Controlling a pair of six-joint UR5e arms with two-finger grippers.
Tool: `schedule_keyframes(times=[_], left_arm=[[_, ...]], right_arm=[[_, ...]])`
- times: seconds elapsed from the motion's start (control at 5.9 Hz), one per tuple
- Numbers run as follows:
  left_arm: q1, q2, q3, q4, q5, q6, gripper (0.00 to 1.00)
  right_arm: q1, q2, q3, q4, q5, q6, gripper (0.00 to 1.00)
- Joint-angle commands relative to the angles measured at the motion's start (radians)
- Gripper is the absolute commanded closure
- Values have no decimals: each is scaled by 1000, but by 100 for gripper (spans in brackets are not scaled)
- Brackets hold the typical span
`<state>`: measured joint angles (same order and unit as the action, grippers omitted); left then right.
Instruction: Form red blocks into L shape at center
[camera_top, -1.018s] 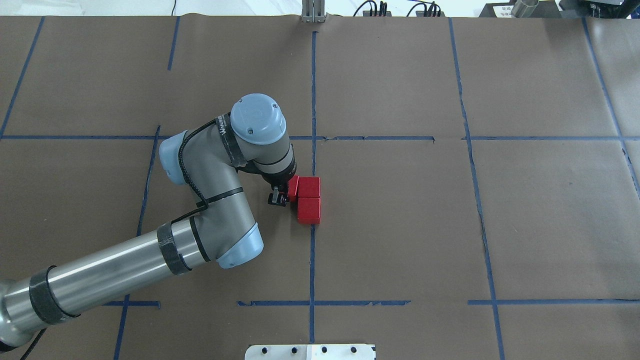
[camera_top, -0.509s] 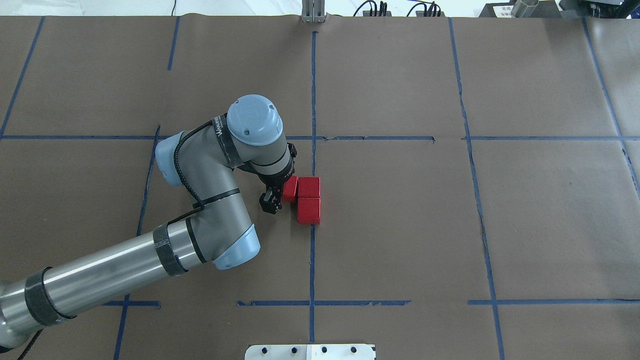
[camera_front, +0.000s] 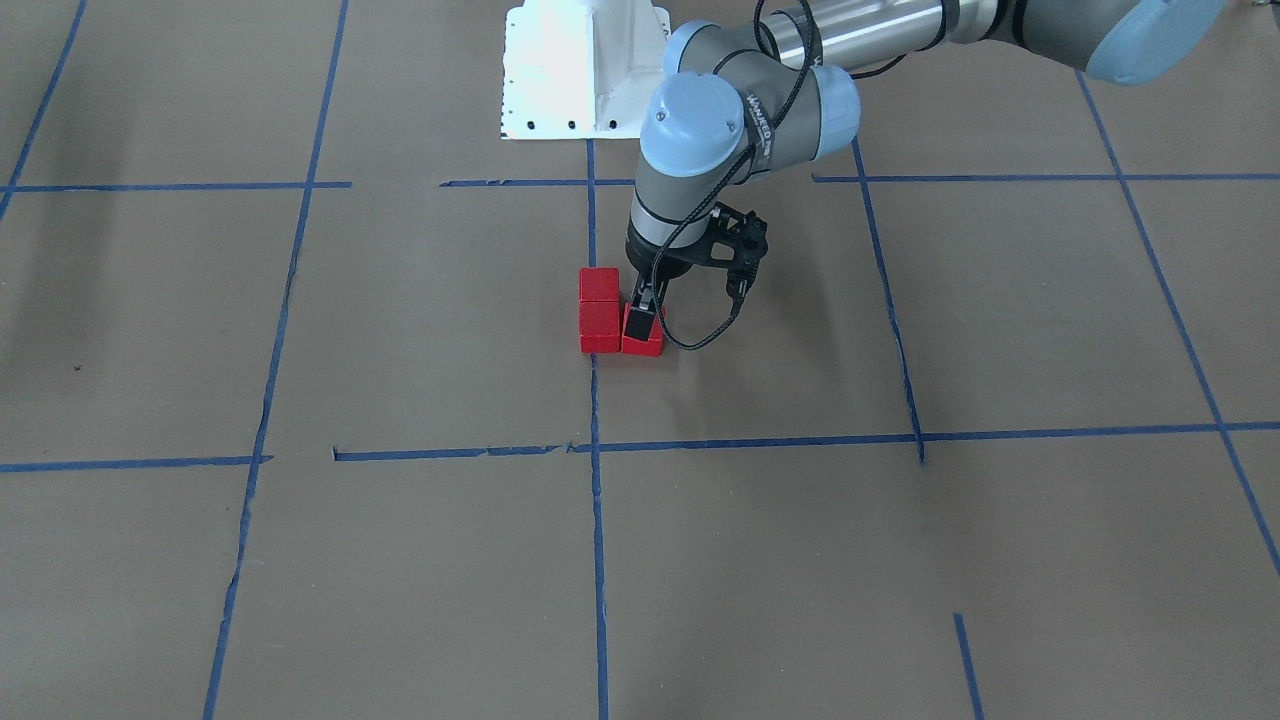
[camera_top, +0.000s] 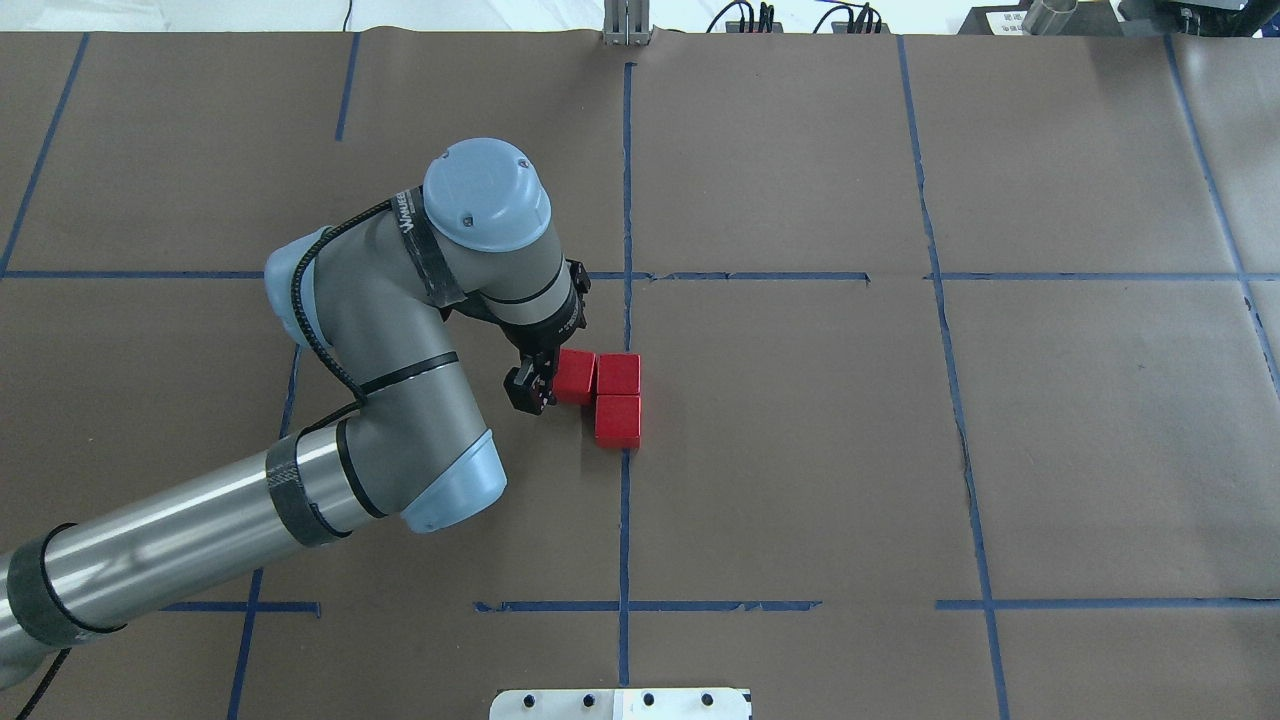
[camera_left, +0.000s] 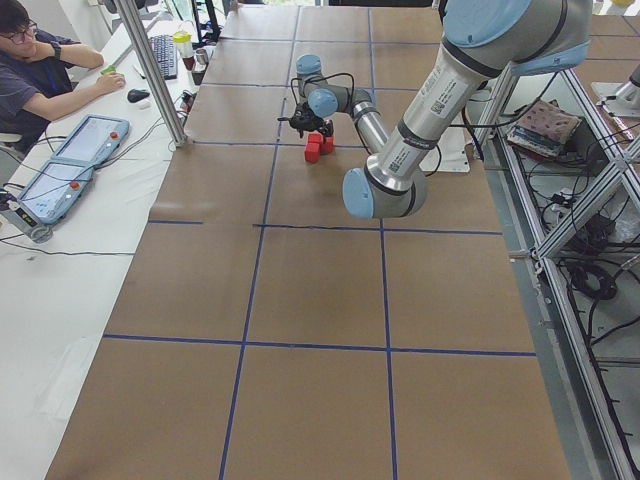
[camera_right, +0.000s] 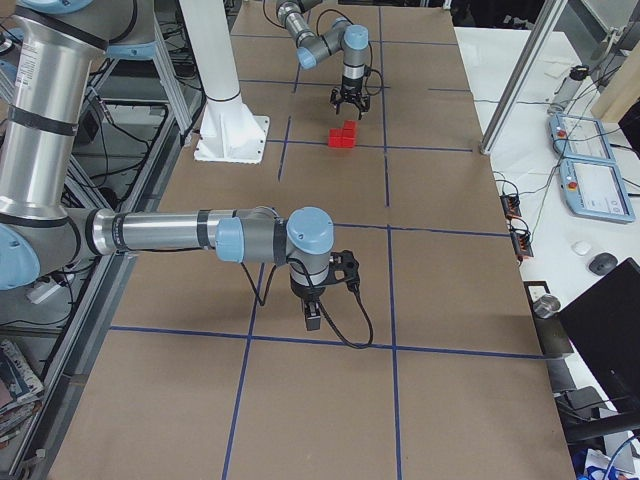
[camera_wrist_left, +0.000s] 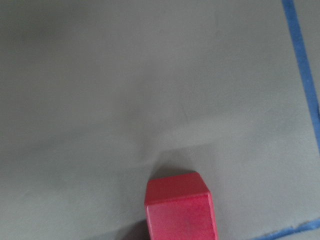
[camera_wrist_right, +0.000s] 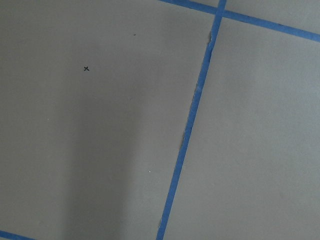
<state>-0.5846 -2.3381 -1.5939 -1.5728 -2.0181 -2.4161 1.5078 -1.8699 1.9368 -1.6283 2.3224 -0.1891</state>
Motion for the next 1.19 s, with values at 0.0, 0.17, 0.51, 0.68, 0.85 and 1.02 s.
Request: schedule_keyframes(times=[0.0,0.17,0.51,0.68,0.85,1.02], left_arm=[[-36,125,-146,22,-16,266,0],[-69,232,-231,23,-17,516,0],[-157,380,-261,23,-39,987,0],[-234,464,-259,22,-72,1263,0],[-326,530,-242,22,-95,1574,0],[-422,587,-233,22,-118,1812,0]], right_arm=[[-1,-2,-1,-1,0,5,0],[-1,-2,-1,-1,2,8,0],[-1,-2,-2,-1,2,8,0],[-1,-3,-4,-1,2,8,0],[-1,-2,-4,-1,2,8,0],[-1,-2,-4,-1,2,8,0]])
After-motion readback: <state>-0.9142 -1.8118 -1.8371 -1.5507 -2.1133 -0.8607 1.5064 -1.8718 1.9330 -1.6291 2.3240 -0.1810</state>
